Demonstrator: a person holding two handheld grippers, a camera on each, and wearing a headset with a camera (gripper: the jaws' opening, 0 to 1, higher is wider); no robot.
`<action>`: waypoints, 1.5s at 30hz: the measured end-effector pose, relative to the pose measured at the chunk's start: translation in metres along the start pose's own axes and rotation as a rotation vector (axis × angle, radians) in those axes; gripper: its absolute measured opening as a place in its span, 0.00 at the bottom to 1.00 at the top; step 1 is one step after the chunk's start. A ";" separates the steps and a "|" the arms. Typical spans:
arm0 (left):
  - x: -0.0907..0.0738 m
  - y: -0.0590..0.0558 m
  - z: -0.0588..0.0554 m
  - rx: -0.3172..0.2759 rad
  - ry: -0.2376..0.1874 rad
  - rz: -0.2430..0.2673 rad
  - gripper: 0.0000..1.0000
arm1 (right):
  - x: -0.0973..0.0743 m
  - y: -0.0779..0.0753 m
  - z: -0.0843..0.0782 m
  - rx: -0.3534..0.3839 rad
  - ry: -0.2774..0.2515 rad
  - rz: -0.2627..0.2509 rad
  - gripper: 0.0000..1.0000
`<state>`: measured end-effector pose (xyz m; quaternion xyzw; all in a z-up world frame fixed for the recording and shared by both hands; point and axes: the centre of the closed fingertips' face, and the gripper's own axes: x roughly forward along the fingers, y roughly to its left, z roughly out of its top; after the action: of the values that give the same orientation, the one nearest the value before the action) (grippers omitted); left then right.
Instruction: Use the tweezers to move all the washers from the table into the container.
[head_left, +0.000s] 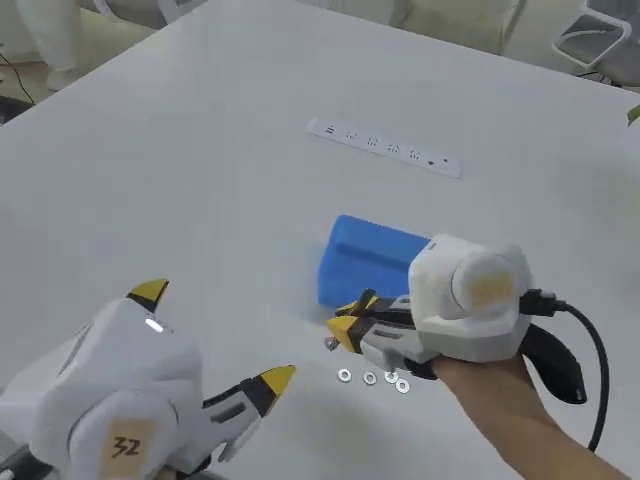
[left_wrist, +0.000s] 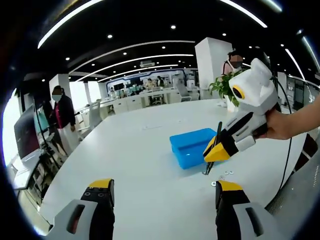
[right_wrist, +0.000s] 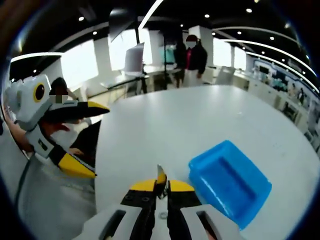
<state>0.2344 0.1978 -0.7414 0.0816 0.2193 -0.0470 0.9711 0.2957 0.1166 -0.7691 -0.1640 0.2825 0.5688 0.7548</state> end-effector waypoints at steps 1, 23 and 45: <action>0.000 0.003 0.001 -0.005 -0.007 0.018 0.85 | -0.006 -0.003 0.005 -0.004 -0.018 -0.013 0.04; 0.005 0.009 -0.024 0.097 0.121 0.055 0.86 | 0.012 -0.087 0.036 0.108 -0.138 -0.103 0.04; 0.007 0.001 -0.033 0.112 0.157 0.000 0.88 | 0.068 -0.106 0.006 0.277 -0.081 -0.108 0.04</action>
<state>0.2274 0.2045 -0.7740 0.1390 0.2916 -0.0526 0.9449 0.4112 0.1399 -0.8140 -0.0502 0.3183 0.4892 0.8104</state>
